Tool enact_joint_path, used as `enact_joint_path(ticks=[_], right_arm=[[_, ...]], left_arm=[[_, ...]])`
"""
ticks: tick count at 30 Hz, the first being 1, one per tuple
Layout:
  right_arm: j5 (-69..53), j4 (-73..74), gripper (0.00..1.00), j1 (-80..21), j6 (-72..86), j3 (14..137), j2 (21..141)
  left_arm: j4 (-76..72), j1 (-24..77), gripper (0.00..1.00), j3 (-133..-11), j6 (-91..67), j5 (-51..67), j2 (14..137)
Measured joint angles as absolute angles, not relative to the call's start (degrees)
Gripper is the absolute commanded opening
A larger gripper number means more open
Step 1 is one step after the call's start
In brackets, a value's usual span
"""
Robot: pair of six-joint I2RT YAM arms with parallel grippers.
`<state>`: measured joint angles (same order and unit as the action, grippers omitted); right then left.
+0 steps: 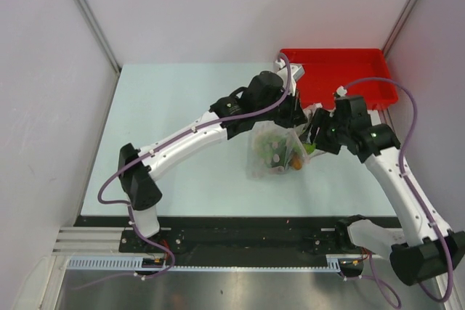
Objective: Open the zip-top bag and remove the fake food
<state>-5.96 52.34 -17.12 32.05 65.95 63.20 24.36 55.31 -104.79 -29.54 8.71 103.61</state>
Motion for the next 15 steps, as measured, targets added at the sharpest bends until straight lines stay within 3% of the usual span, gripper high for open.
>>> enact_joint_path(ticks=[6,15], right_arm=[[-10.5,51.8,0.0,-11.7,33.3,71.4,58.1],[-11.3,48.4,0.0,-0.9,35.1,77.3,60.1]], left_arm=[[25.1,53.9,0.0,-104.8,-29.5,8.7,104.0],[25.6,52.2,0.0,-104.6,-28.0,10.0,104.2]])
